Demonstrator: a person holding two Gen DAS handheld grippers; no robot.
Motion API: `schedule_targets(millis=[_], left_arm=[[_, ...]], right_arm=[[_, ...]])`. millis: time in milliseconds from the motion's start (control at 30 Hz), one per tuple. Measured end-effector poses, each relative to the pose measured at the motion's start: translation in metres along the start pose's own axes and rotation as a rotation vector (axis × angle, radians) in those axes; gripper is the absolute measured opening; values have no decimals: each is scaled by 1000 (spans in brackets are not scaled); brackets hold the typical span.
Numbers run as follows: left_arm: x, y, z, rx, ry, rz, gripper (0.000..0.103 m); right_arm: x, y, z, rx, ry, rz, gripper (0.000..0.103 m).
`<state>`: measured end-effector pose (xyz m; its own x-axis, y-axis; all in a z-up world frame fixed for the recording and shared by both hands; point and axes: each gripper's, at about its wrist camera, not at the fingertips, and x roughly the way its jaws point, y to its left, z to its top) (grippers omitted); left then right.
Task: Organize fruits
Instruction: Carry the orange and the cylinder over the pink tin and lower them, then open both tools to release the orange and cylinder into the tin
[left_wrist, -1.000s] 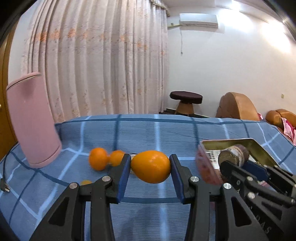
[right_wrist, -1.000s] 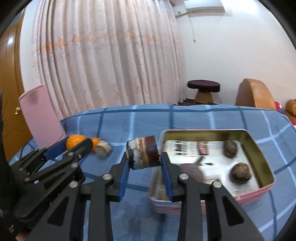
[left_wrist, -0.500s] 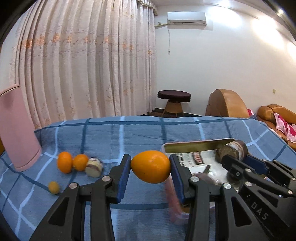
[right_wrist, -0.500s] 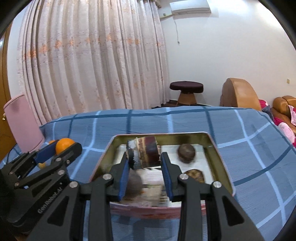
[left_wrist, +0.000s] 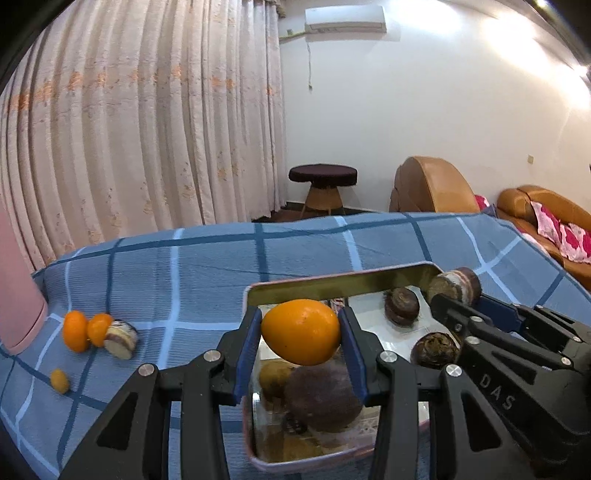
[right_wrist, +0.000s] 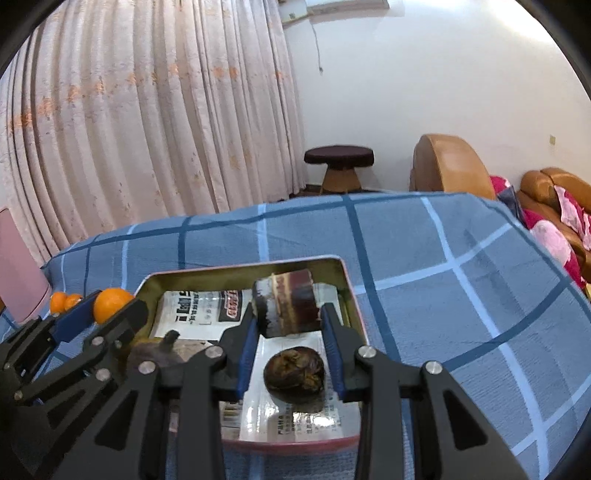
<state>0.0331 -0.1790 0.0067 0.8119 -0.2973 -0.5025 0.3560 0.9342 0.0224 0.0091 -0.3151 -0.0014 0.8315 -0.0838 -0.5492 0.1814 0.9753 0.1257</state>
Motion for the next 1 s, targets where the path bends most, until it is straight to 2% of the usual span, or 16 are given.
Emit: schedule_targets(millis=[167,300,533,667,733,833,900,967,1000], left_arm=[[5,-2,-1,8,22,-4,45],[8,1,-2,-6,40,-12,45],[7,0,-2,0,37,2,45],[5,4,-3,-11,33,9,46],[2,7,-4,-21,30,18,49],[-8,13,-1,-41,-12,50,66],[-16,19,1,-71,-55,77,85],[-22,25,2,-98,-90,72,91],[-24,27,1,-109,-104,63,92]], right_arm=[[8,4,-2,-26,27,-16,36],[16,5,-4,-21,68,2,36],[17,3,-6,-13,77,37,38],[11,3,-5,-9,56,42,45],[9,2,-4,1,48,43,54],[3,-4,-2,36,17,55,65],[-4,-11,0,74,-17,62,73],[-11,-19,2,122,-56,71,86],[-14,-22,2,141,-75,76,89]])
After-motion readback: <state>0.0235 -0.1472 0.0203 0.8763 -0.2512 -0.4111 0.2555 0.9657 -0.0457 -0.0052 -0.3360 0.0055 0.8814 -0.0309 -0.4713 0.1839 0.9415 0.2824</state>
